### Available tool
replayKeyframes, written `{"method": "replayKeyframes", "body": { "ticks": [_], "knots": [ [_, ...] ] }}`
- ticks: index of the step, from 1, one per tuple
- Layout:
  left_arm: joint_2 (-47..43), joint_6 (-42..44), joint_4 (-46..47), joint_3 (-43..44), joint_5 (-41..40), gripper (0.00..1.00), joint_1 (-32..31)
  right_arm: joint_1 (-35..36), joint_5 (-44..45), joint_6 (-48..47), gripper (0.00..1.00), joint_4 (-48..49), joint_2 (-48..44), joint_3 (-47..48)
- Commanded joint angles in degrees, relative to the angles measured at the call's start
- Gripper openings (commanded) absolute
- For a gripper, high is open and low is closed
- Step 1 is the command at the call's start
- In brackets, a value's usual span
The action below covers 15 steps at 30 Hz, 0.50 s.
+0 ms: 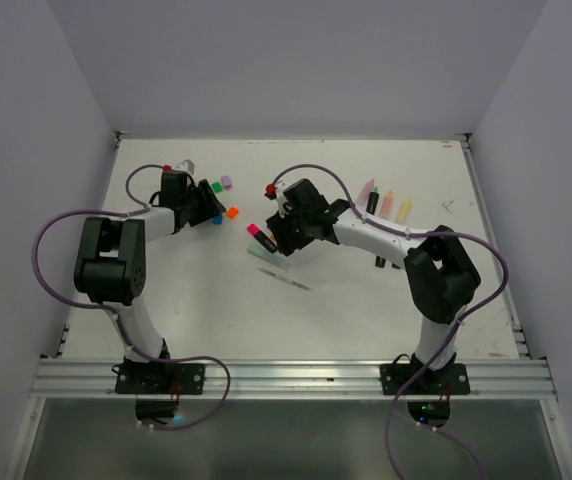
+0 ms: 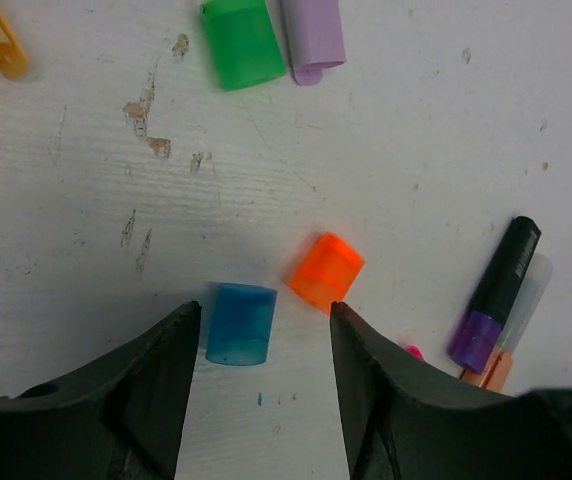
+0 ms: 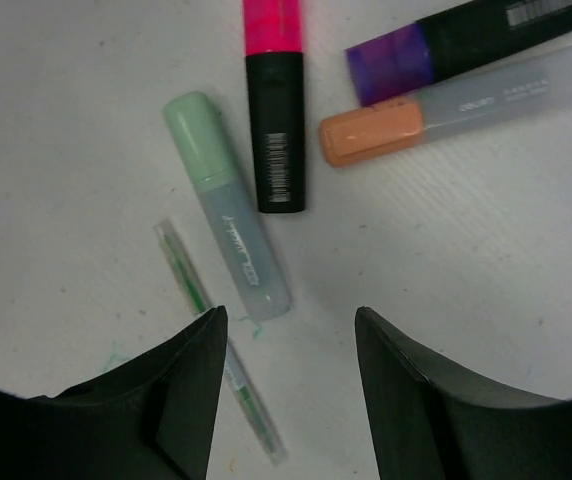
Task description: Open the pen caps
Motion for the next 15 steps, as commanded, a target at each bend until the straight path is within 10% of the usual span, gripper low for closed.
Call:
{"method": "replayKeyframes", "body": {
  "ticks": [1, 15],
  "knots": [
    [-5.8, -1.4, 2.0, -1.5, 2.4, 0.58, 0.5, 0.9, -7.5, -1.8, 0.57, 1.7, 1.2, 1.0],
    [-28.9, -7.7, 4.3, -9.9, 9.7, 0.59, 0.4, 3.1, -5.8, -1.7, 0.57, 3.1, 9.2, 3.2]
  ]
}}
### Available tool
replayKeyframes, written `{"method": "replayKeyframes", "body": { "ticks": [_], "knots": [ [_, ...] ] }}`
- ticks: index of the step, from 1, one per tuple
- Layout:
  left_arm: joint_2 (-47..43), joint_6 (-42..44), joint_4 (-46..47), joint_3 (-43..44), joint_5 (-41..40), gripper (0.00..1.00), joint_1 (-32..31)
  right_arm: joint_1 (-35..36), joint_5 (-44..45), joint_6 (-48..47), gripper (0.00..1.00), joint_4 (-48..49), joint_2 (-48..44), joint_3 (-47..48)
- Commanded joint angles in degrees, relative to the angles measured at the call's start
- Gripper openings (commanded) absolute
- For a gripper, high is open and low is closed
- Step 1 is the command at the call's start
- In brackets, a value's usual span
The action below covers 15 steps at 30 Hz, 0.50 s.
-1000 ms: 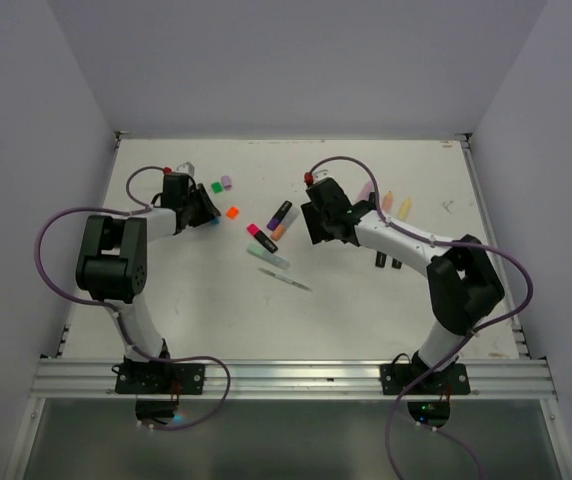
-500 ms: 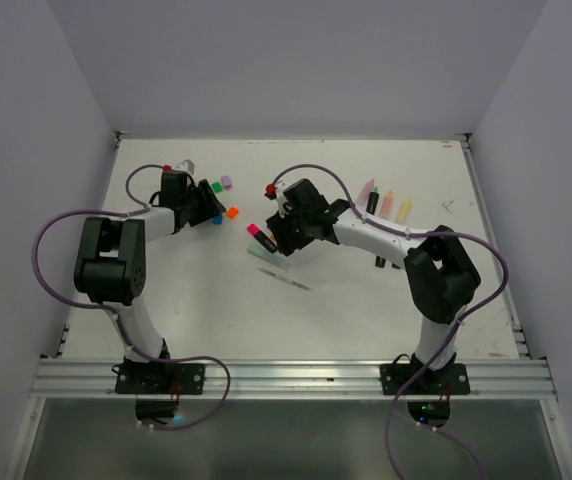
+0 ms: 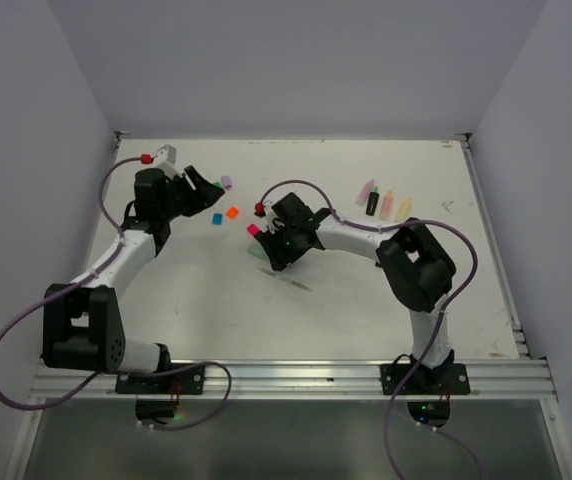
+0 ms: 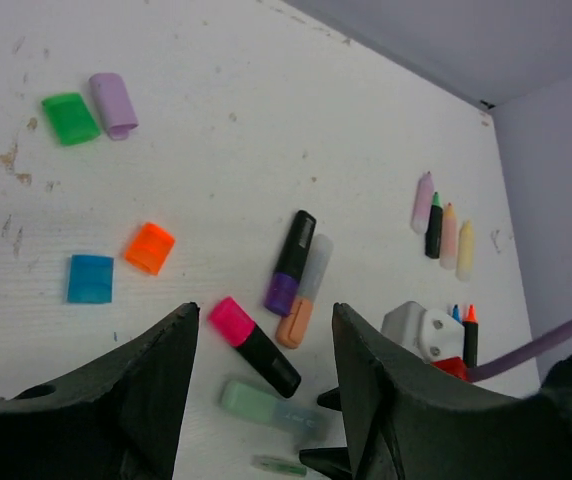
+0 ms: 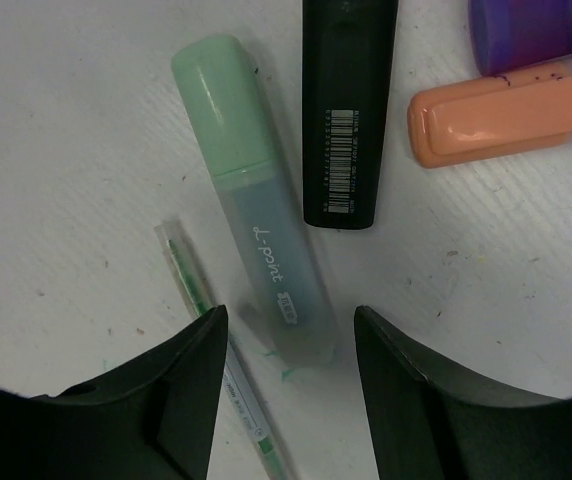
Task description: Open the pen caps
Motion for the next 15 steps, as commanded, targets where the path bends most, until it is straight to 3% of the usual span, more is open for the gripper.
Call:
{"method": "replayKeyframes", "body": {
  "ticks": [1, 6, 12, 15],
  "knots": [
    [-4.7, -1.7, 2.4, -0.9, 3.4, 0.59, 0.3, 0.7, 0.9, -1.0, 0.57, 2.0, 1.1, 2.4],
    [-7.8, -1.9, 1.6, -1.1, 5.4, 0.59, 0.3, 1.4, 2.2, -1.8, 0.53, 1.7, 2.6, 3.0],
    [-8.5, -3.0, 2.9, -2.4, 7.0, 0.6, 0.3, 3.9, 8.1, -7.1, 0.38, 0.2, 3.3, 2.1],
    [-8.1, -5.5, 5.6, -4.1, 9.0, 0.6, 0.4, 5.5, 12.0, -9.9, 0.18, 0.6, 3.1, 0.8]
  ]
}}
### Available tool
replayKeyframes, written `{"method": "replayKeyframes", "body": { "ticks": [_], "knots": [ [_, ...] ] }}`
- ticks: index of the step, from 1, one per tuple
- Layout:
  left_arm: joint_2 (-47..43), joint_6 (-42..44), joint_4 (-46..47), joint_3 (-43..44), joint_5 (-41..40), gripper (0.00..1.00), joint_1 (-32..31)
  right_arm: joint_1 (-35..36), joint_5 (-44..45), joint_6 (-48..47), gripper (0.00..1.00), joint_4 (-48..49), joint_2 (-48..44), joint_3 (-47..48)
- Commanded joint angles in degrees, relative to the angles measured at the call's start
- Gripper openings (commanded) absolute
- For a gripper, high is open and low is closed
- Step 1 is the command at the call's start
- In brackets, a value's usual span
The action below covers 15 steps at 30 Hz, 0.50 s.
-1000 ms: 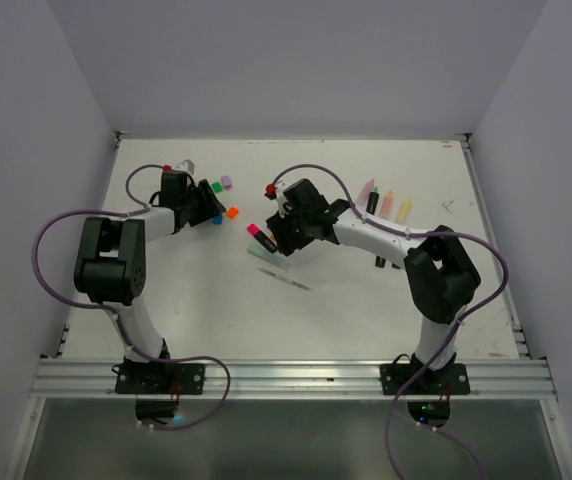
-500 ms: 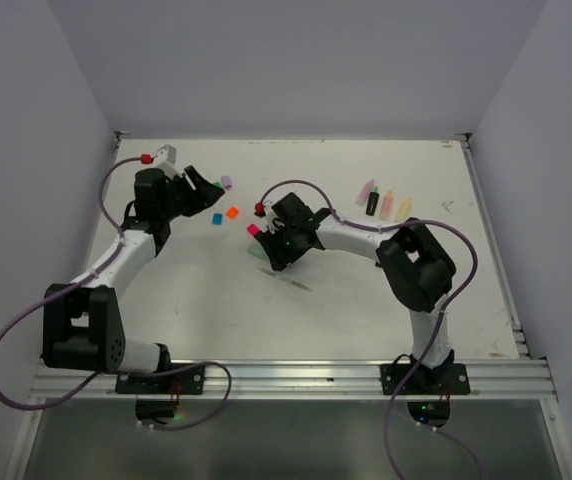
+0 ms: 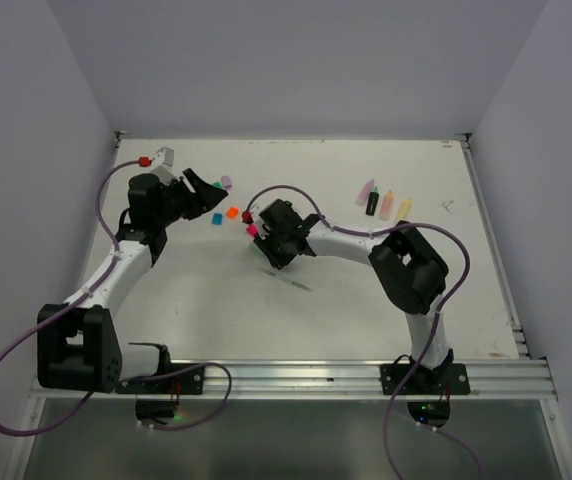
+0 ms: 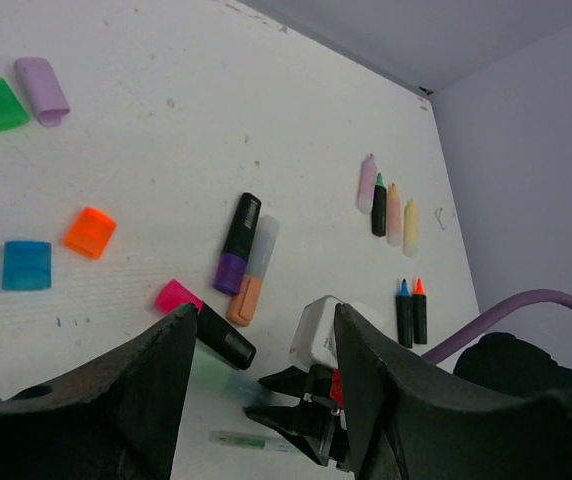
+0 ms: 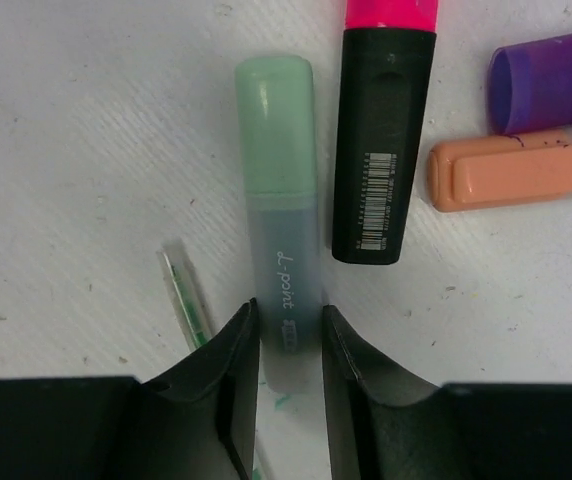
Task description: Open the pen caps
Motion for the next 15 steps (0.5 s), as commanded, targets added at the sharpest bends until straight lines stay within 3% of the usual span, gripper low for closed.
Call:
{"method": "replayKeyframes", "body": {
  "ticks": [1, 4, 10, 15],
  "knots": [
    [-0.6, -3.7, 4.8, -1.7, 3.8, 0.6, 0.3, 1.9, 5.2, -4.6, 0.09, -0.1, 1.1, -0.9],
    [-0.5, -4.7, 5.6, -2.3, 3.9, 0.6, 0.4, 2.2, 5.2, -5.7, 0.0, 2.2, 0.4, -2.0],
    [-0.2, -4.3, 3.8, -1.9, 2.2, 0.6, 0.4, 3.5, 5.9, -6.2, 0.0, 9.7, -7.7, -7.0],
    [1.3, -4.3, 5.3, -3.0, 3.8, 0.61, 0.3, 3.5, 10.3, -3.1, 0.0, 8.9, -13.5, -7.0]
  ]
}}
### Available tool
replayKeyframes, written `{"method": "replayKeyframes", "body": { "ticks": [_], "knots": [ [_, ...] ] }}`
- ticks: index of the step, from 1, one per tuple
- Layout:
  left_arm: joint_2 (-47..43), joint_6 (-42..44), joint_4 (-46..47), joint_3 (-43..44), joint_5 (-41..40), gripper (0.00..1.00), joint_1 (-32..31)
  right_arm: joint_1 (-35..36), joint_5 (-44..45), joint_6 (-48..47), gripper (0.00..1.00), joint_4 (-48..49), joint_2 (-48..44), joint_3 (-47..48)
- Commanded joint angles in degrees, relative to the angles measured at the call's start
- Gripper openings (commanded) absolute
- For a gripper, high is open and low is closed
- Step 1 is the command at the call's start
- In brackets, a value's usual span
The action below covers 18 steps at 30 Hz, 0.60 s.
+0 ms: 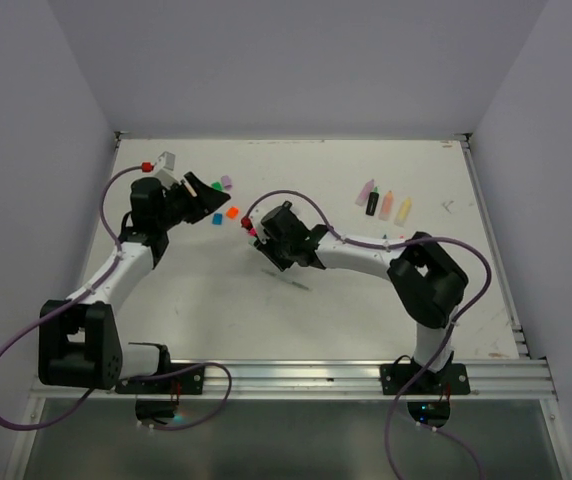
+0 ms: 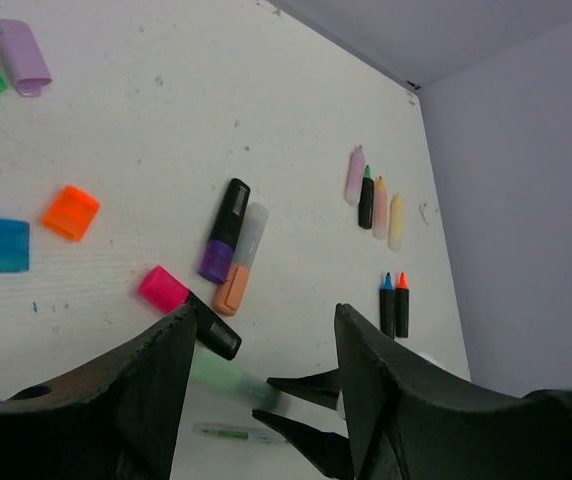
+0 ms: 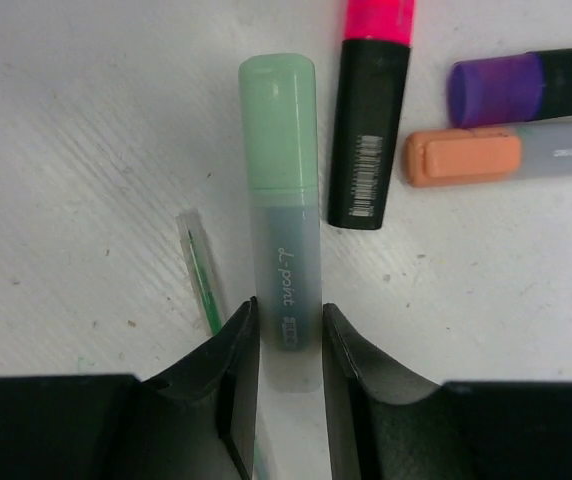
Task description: Open the pen caps
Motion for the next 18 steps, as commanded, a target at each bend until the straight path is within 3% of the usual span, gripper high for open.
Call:
{"method": "replayKeyframes", "body": {
  "ticks": [1, 4, 10, 18],
  "knots": [
    [1.1, -1.4, 4.6, -1.2, 2.8, 0.61, 0.3, 0.1, 3.8, 2.4, 0.0, 1.7, -7.7, 0.5],
    [1.8, -2.8, 8.5, -2.1, 5.1, 0.61, -1.6, 0.1, 4.3, 4.8, 0.0, 0.9, -10.7, -0.5],
    [4.2, -2.7, 10.2, -1.4, 1.6, 0.61, -10.0, 0.1, 4.3, 13.3, 0.0, 2.5, -17.0, -4.6],
    [6.7, -4.5, 13.8, -1.4, 1.5, 0.61, -12.9, 0.1, 2.7, 16.4, 0.0, 2.9, -21.9, -7.2]
  ]
}}
